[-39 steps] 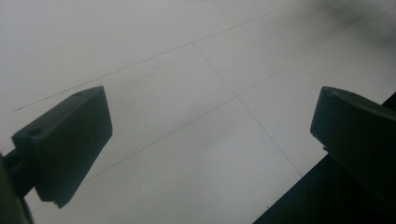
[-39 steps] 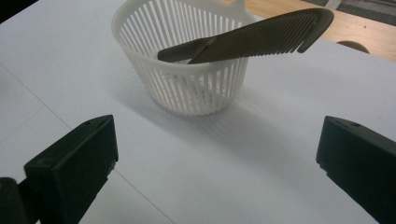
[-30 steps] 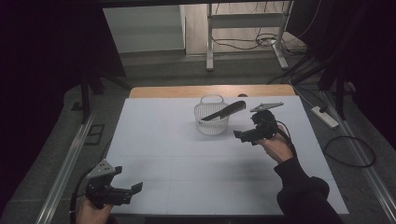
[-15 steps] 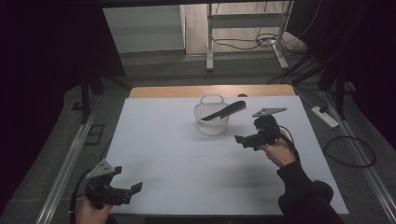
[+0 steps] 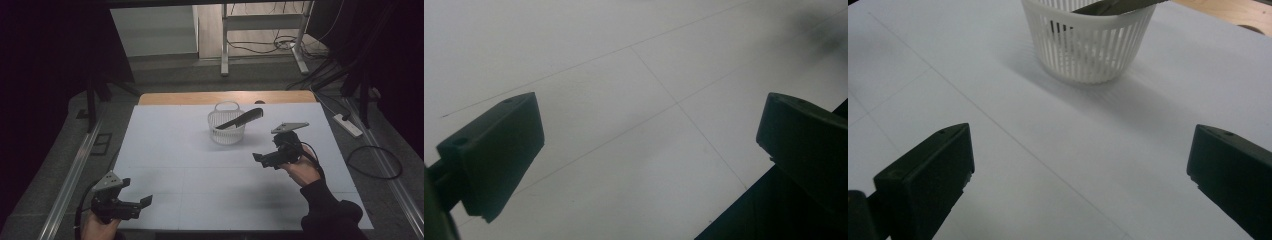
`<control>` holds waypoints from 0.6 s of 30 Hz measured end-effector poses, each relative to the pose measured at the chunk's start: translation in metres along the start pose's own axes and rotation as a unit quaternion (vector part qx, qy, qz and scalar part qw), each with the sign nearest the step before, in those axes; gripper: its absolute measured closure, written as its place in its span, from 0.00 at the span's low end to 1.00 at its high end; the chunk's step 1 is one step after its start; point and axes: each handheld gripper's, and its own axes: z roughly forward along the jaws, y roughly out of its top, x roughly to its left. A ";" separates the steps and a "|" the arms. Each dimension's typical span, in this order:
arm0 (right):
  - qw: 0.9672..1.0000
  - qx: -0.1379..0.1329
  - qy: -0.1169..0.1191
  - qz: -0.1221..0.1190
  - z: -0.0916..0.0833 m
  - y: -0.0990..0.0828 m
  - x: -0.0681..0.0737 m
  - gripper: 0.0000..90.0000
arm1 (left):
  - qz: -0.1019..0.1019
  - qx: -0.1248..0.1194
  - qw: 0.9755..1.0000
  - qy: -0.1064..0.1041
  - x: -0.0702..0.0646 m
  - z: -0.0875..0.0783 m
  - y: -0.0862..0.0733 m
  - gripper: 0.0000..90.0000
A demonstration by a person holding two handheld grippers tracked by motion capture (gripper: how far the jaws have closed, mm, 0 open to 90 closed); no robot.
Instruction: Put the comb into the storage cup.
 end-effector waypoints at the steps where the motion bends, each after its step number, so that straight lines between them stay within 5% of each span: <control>1: 1.000 0.001 0.001 0.000 -0.001 -0.001 0.001 0.00 | 0.000 0.000 1.000 0.000 0.000 0.000 0.000 0.00; 18: 1.000 0.000 -0.001 -0.001 -0.013 -0.020 0.008 0.00 | -0.001 0.000 1.000 -0.001 0.000 0.000 0.000 0.00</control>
